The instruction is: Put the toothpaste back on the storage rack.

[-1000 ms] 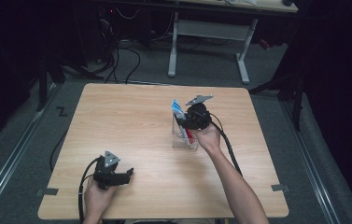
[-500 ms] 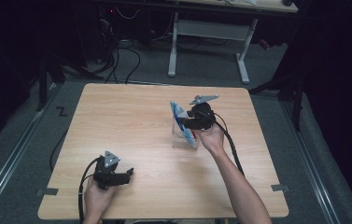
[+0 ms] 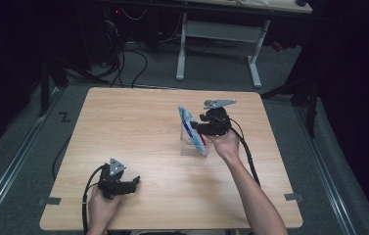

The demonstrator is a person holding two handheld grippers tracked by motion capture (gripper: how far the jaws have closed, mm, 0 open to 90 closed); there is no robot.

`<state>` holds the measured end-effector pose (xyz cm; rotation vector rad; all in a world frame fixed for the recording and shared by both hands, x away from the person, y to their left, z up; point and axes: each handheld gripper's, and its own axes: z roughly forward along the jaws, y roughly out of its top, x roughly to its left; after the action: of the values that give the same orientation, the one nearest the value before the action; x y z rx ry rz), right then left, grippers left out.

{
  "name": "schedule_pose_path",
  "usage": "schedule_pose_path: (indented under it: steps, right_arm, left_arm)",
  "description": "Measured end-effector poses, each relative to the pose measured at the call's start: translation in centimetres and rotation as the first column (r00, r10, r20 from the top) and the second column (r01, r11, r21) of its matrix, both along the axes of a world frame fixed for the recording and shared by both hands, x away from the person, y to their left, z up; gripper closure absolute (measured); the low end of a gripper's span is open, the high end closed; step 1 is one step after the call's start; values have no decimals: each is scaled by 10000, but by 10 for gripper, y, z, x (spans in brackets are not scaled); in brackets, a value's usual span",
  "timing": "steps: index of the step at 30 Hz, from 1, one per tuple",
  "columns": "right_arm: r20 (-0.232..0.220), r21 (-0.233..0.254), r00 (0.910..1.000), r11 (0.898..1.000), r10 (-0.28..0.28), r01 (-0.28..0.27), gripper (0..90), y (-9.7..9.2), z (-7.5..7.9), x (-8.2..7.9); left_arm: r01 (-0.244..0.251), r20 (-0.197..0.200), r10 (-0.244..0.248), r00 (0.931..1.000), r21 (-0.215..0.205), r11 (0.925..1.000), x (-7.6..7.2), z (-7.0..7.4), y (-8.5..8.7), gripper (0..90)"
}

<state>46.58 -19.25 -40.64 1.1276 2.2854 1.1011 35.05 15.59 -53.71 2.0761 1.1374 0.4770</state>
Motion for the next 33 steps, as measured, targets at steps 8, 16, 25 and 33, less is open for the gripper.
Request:
schedule_pose_path:
  steps: [8,16,25,33]
  right_arm:
    - [327,222,9990,9993,-312,305,487,-11,6,-7]
    - [252,528,9981,9971,-558,545,489,-26,4,-11]
    - [398,821,9966,9943,-719,684,489,-38,12,-17]
    - [648,743,9948,9945,-789,741,495,-44,20,-27]
  left_arm:
    - [-6,-1,6,10000,-8,10000,0,0,0,175]
    - [-6,-4,6,10000,1,10000,0,0,0,175]
    - [-8,-4,8,10000,0,10000,0,0,0,176]
    - [-40,-8,40,10000,-6,10000,0,0,0,178]
